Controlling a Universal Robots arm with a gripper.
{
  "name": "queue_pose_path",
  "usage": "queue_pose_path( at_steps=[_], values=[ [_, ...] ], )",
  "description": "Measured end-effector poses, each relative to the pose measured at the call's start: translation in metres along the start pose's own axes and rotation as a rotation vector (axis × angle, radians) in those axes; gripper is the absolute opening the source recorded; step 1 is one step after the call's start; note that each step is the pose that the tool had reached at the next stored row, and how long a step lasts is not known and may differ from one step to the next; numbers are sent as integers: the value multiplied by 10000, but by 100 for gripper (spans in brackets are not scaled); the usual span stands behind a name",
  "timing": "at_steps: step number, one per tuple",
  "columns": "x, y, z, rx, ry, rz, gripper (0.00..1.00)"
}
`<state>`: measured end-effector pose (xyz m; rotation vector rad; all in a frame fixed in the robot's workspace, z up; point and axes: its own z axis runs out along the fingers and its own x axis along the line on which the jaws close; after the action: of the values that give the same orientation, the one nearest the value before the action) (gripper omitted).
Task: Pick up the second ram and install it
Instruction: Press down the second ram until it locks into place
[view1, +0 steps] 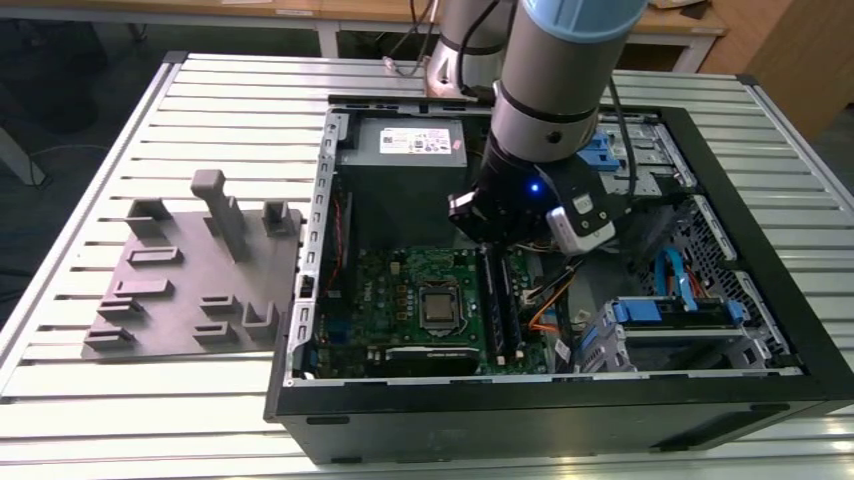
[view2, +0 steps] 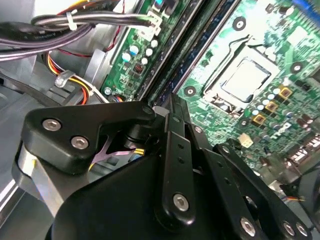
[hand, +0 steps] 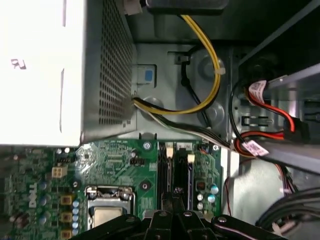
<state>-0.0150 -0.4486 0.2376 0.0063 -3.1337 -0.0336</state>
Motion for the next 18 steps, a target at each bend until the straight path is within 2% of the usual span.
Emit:
queue_pose_path(
  at_steps=[4, 8, 18],
  values=[
    [-1, 36, 69, -4, 0, 0, 11],
    [-1, 56, 109, -28, 0, -1, 11],
    [-2, 75, 212, -25, 2, 0, 11]
  ],
)
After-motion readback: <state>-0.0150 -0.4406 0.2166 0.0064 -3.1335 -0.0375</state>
